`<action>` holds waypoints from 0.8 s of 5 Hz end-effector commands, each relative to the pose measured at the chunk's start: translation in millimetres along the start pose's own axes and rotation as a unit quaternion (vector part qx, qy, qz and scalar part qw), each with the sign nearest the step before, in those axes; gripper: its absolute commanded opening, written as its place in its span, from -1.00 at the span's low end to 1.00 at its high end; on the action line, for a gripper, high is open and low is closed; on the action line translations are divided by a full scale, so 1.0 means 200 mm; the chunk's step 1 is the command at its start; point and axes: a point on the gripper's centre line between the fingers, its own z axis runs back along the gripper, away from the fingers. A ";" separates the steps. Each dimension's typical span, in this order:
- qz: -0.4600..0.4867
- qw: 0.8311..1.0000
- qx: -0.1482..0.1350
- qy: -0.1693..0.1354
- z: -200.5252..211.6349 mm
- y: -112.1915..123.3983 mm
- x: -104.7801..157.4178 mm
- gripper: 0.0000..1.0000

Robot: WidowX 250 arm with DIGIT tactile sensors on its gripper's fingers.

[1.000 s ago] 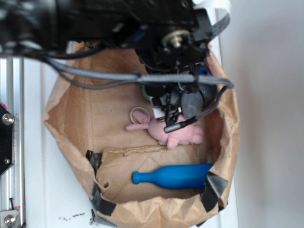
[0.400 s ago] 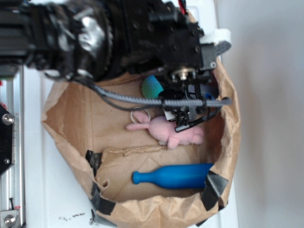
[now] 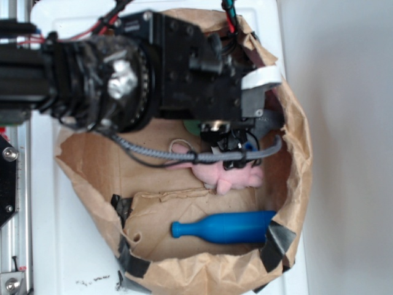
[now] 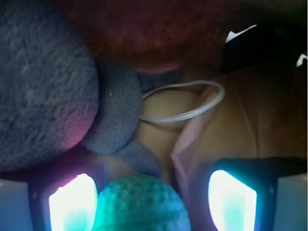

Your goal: Grab the green ball.

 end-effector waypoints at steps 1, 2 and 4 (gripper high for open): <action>-0.035 0.999 0.005 -0.031 0.06 0.00 -0.09 1.00; -0.029 0.999 -0.002 -0.024 0.09 0.03 -0.12 -1.00; -0.009 1.000 -0.017 -0.003 0.17 0.06 -0.08 -1.00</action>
